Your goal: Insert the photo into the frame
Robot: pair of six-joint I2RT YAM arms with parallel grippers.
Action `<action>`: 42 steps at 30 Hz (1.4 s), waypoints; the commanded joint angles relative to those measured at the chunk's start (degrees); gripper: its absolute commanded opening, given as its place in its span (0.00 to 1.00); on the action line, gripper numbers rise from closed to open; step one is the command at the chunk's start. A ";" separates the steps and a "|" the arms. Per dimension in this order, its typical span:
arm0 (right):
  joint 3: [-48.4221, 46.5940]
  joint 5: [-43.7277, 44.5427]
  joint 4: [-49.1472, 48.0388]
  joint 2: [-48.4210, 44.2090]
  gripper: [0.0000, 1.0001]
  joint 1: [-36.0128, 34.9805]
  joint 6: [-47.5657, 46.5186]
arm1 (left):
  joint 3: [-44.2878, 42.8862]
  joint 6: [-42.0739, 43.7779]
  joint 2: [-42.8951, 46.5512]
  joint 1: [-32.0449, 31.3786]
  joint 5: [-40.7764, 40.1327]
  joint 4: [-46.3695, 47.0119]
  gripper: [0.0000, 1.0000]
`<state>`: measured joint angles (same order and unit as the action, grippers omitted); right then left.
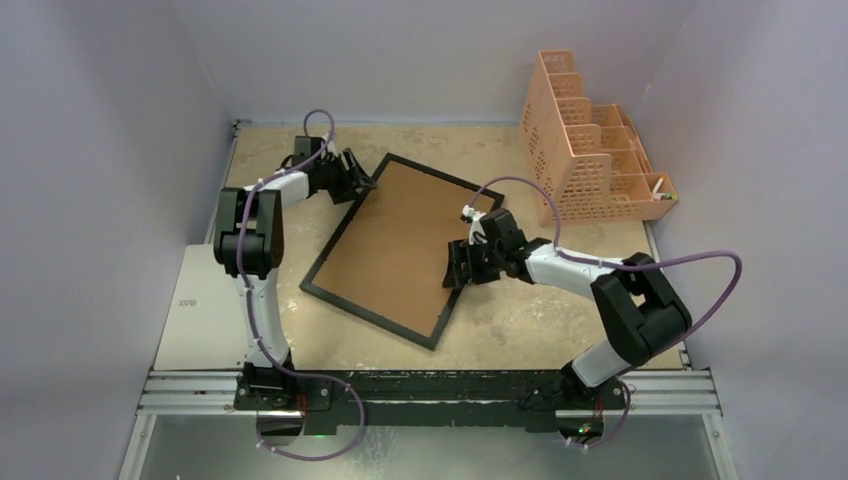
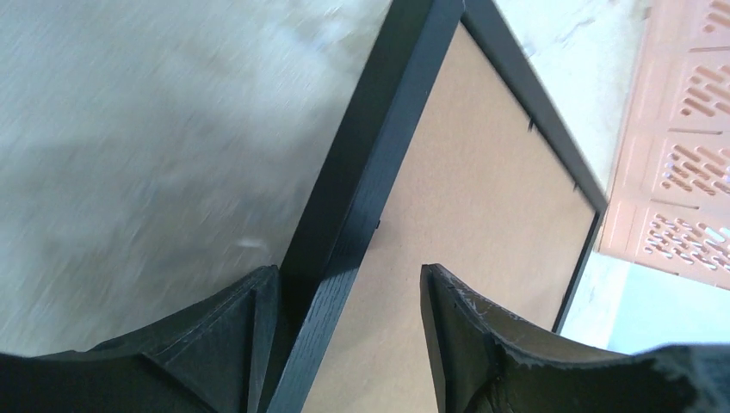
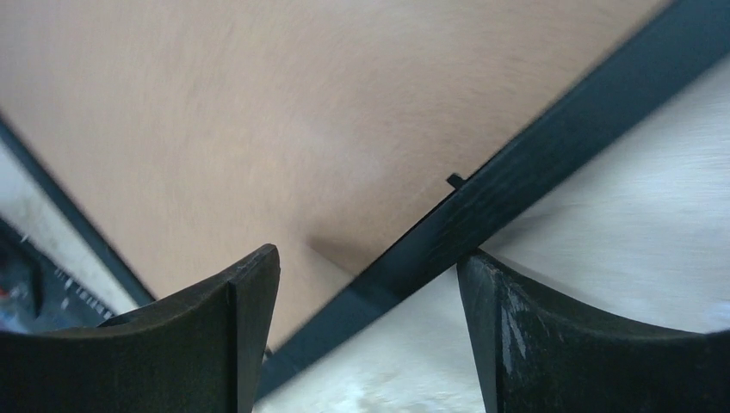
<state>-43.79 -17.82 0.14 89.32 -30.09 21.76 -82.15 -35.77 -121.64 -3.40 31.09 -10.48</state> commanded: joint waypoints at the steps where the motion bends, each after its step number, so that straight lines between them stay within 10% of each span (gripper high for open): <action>1: 1.67 -7.89 -4.26 0.56 0.77 -4.58 3.64 | -0.60 -2.02 -6.14 -7.36 8.67 4.53 0.62; 17: -4.16 16.25 10.25 -14.34 0.76 -4.72 7.65 | -10.32 5.50 2.25 -3.26 -5.13 -12.40 0.70; 29: -23.36 -9.62 -3.18 8.07 0.49 -11.34 1.72 | 11.16 1.44 28.60 0.56 -22.48 -21.66 0.68; 42: -50.13 -23.27 -6.04 35.41 0.26 -20.23 7.89 | 32.78 -4.75 44.63 1.72 -34.68 -25.15 0.41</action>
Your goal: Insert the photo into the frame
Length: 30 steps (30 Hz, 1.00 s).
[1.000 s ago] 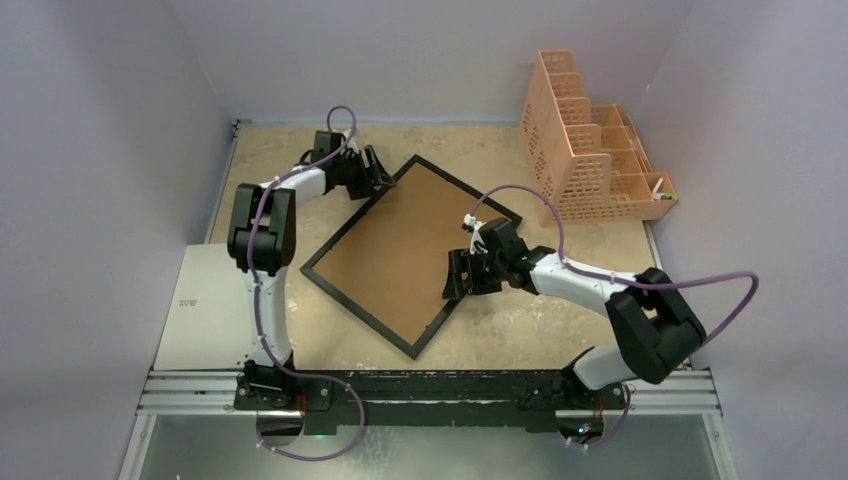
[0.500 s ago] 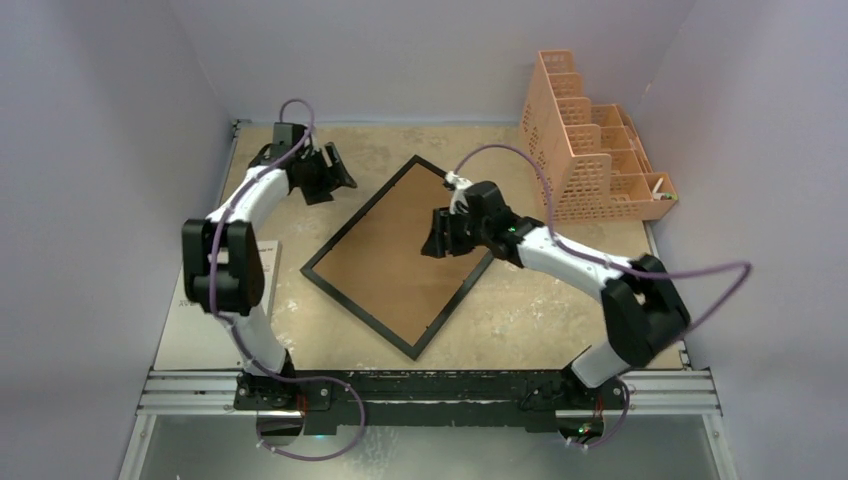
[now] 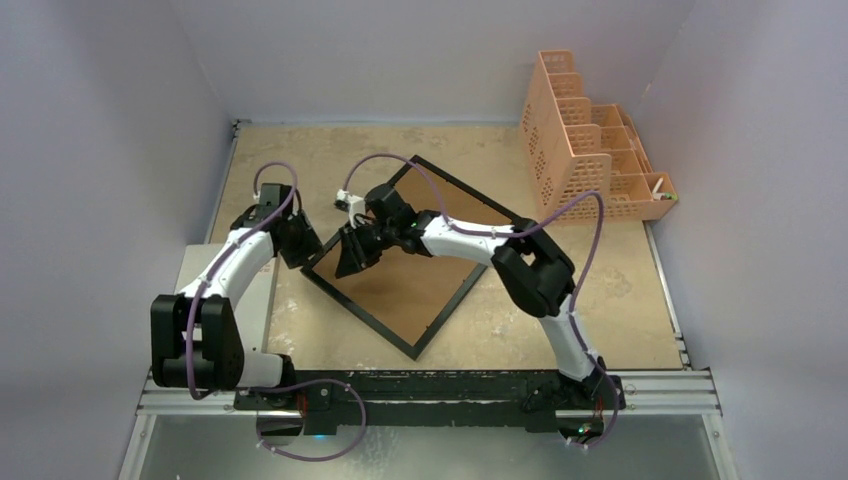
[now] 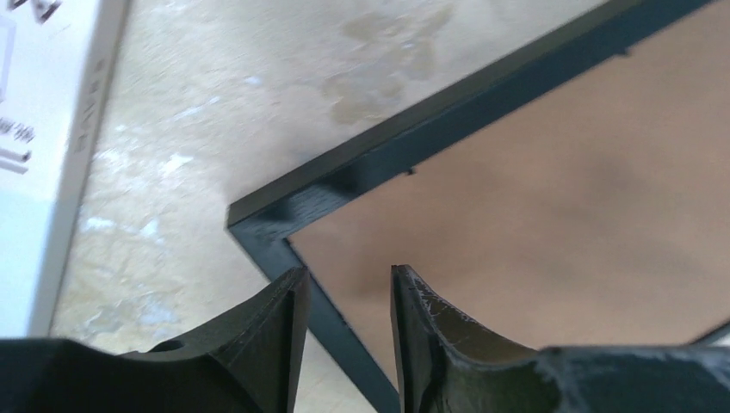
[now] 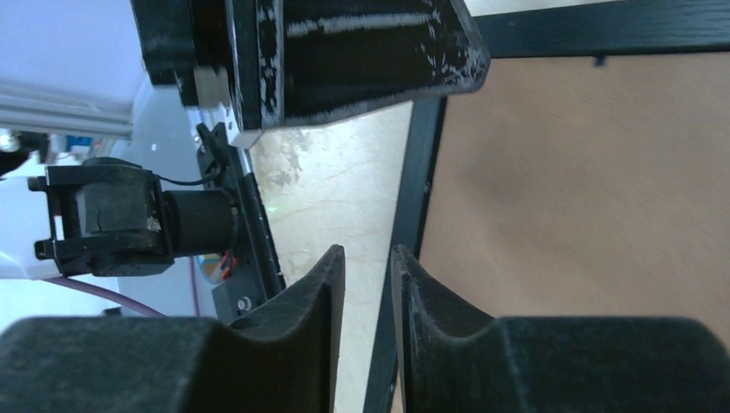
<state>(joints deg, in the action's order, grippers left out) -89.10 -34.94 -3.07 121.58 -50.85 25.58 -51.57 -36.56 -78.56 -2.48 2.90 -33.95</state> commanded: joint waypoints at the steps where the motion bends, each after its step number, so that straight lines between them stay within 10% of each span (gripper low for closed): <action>1: -5.55 -7.06 -3.73 4.37 0.24 0.34 4.98 | 2.89 -5.51 1.36 0.81 -8.11 -2.62 0.37; 30: -8.89 -3.68 -4.40 15.63 0.13 -1.46 13.89 | 16.21 -9.77 2.54 1.34 -2.77 4.04 0.20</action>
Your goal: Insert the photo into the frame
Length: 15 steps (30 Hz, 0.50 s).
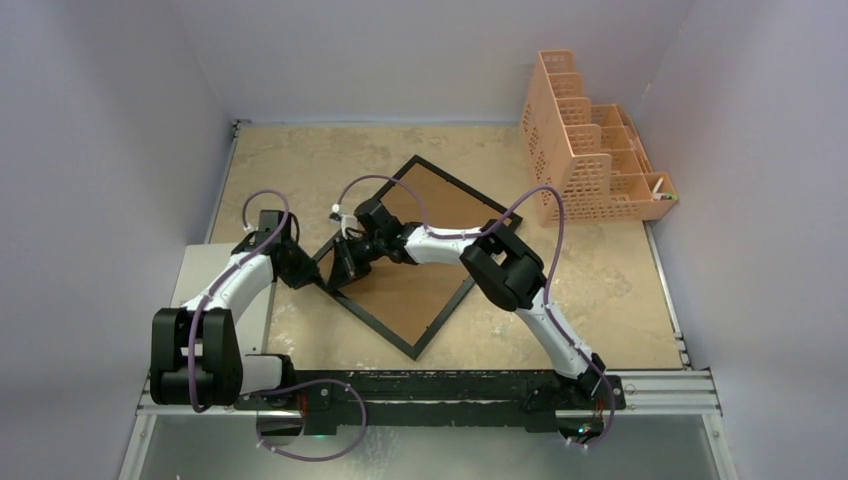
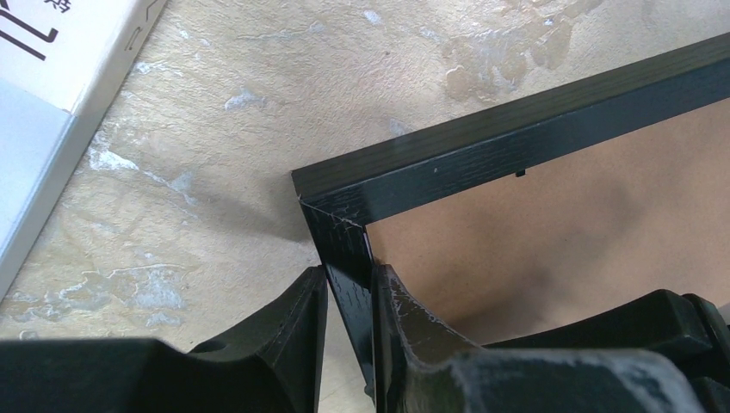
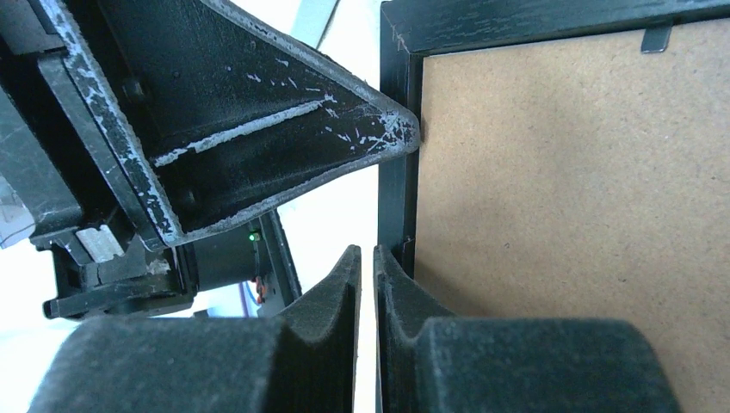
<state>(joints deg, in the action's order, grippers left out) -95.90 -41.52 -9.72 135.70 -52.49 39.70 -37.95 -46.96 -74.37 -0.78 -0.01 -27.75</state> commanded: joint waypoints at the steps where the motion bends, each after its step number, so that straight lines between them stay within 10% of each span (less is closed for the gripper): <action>1: -2.19 3.40 2.69 1.76 0.12 0.35 -0.33 | 2.54 0.78 -1.66 -0.29 0.12 -2.34 0.19; 15: -4.06 4.80 11.93 4.62 0.14 2.33 -2.92 | 1.64 1.06 0.10 -0.19 0.19 -2.68 0.17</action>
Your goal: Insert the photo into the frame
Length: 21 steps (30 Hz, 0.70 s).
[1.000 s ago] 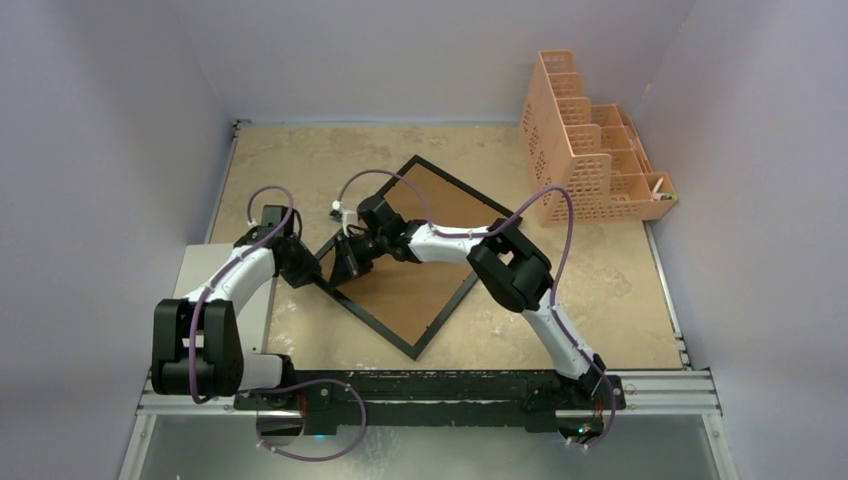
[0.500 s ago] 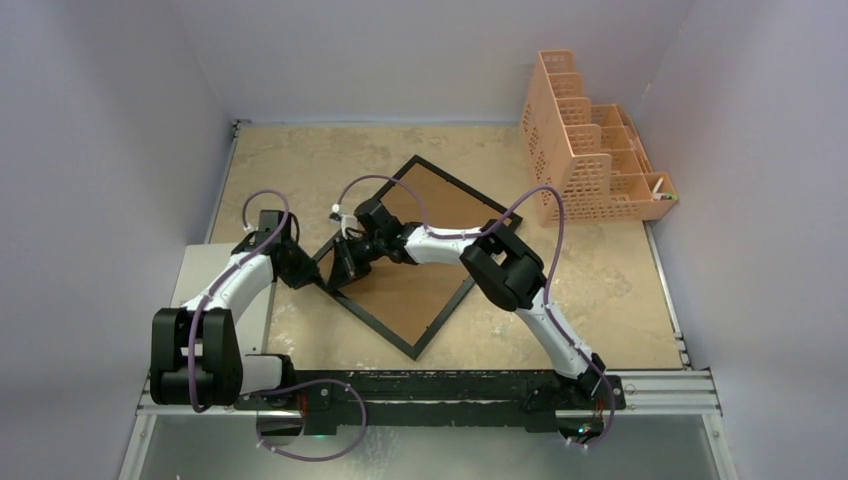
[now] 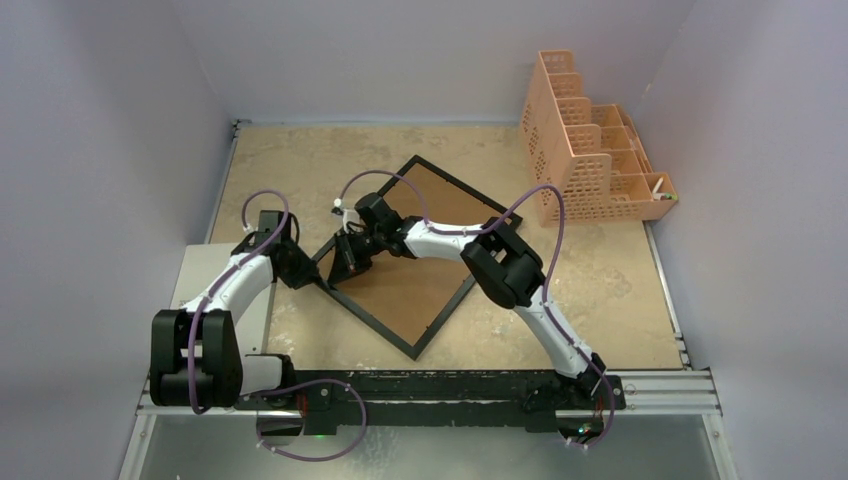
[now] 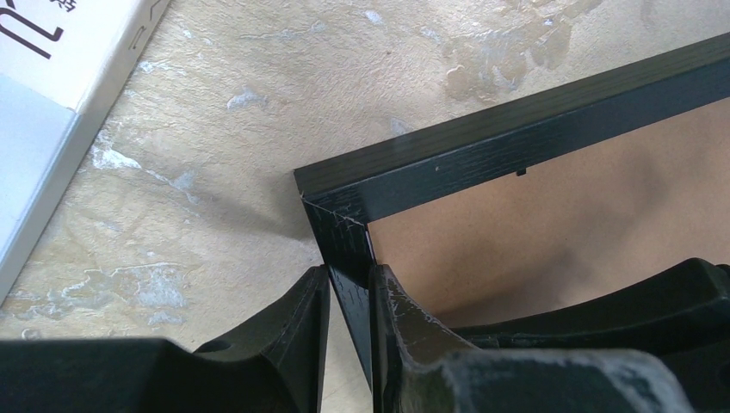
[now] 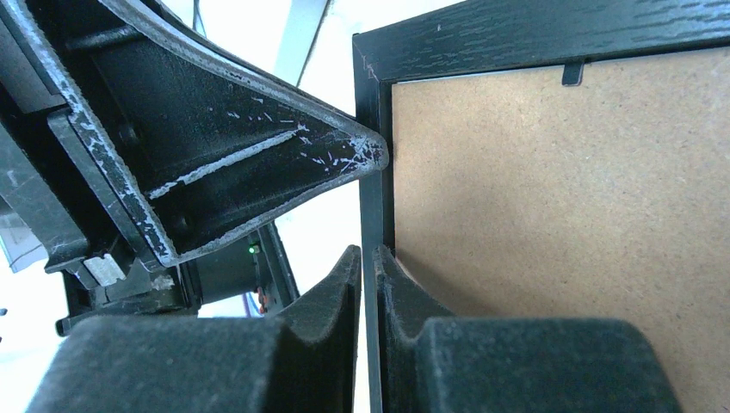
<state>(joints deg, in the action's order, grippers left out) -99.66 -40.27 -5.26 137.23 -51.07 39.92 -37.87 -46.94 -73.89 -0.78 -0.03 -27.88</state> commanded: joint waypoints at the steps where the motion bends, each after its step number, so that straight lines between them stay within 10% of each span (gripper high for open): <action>1: -0.36 3.65 7.85 3.27 0.14 0.95 -3.30 | 1.56 1.05 -0.42 -0.27 0.29 -2.49 0.17; 21: -2.74 21.47 18.06 6.84 0.26 0.93 -10.65 | 1.21 0.97 -1.12 -0.25 0.61 -2.32 0.16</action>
<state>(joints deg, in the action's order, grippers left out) -104.22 -36.51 3.22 138.06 -51.59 35.68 -37.87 -46.94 -73.87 -0.78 -0.01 -27.88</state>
